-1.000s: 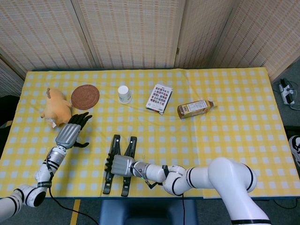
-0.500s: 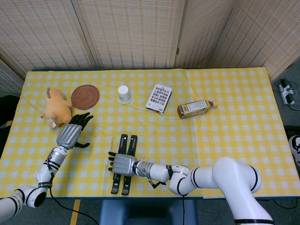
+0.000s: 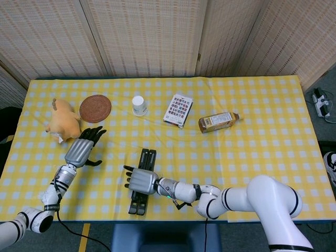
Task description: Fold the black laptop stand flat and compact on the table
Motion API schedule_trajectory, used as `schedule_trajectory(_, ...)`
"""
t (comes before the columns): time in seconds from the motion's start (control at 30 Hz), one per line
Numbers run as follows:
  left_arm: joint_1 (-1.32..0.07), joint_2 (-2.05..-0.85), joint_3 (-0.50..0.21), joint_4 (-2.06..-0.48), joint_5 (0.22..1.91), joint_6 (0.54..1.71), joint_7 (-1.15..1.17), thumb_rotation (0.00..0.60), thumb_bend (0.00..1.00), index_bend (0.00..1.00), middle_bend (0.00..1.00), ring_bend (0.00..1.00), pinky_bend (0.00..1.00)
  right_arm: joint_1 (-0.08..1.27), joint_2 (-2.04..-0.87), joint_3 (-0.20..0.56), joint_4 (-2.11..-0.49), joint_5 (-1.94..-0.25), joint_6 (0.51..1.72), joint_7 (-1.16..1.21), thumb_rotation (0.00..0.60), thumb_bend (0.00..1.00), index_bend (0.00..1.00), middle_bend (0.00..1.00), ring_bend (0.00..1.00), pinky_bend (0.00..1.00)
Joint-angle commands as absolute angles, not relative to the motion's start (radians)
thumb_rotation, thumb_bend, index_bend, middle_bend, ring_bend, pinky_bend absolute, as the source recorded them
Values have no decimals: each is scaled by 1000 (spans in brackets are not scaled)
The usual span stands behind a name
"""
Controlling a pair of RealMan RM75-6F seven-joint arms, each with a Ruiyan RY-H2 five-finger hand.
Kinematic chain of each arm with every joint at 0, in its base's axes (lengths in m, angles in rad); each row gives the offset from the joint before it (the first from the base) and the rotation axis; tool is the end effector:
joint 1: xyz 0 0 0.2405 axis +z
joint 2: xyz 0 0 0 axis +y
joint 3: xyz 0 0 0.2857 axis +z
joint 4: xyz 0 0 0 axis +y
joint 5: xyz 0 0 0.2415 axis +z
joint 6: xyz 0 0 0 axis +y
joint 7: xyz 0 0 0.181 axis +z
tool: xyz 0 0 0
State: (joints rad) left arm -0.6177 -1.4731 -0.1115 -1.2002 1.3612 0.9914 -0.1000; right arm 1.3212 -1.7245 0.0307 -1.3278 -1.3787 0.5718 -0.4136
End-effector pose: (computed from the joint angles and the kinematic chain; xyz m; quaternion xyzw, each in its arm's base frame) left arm -0.2736 0.4167 -0.0030 -0.7068 -0.3983 -0.3781 0.4458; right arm 0.0212 -0.3527 -0.1906 0.9518 -0.0047 0.2600 0.1626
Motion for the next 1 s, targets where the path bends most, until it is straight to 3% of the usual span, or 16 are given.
schedule_trajectory(0.03, -619, -1470, -114, -1209, 1359, 993, -91, 600, 205, 0, 12, 0, 0, 1312, -1712, 27, -1341, -1382, 575, -416, 600, 249, 267, 324, 151, 0)
schedule_trajectory(0.17, -619, -1464, -117, -1225, 1355, 996, -74, 600, 205, 0, 13, 0, 0, 1294, -1683, 23, -1380, -1358, 577, -446, 600, 249, 38, 89, 33, 0)
schedule_trajectory(0.23, -619, -1460, -119, -1233, 1354, 997, -66, 600, 205, 0, 13, 0, 0, 1278, -1668, 24, -1403, -1343, 596, -465, 600, 249, 0, 6, 0, 0)
schedule_trajectory(0.37, -616, -1442, -127, -1258, 1345, 1006, -51, 600, 205, 0, 13, 0, 0, 1208, -1612, 27, -1486, -1311, 701, -494, 600, 249, 0, 0, 0, 0)
schedule_trajectory(0.7, -556, -1349, -159, -1385, 1270, 1121, 150, 600, 242, 34, 13, 0, 0, 899, -1366, -35, -1779, -1267, 1132, -606, 600, 249, 0, 0, 0, 0)
schedule_trajectory(1.0, -456, -1276, -140, -1505, 1289, 1274, 190, 600, 242, 59, 13, 0, 0, 654, -1210, -101, -1887, -1326, 1389, -508, 600, 249, 0, 0, 0, 0)
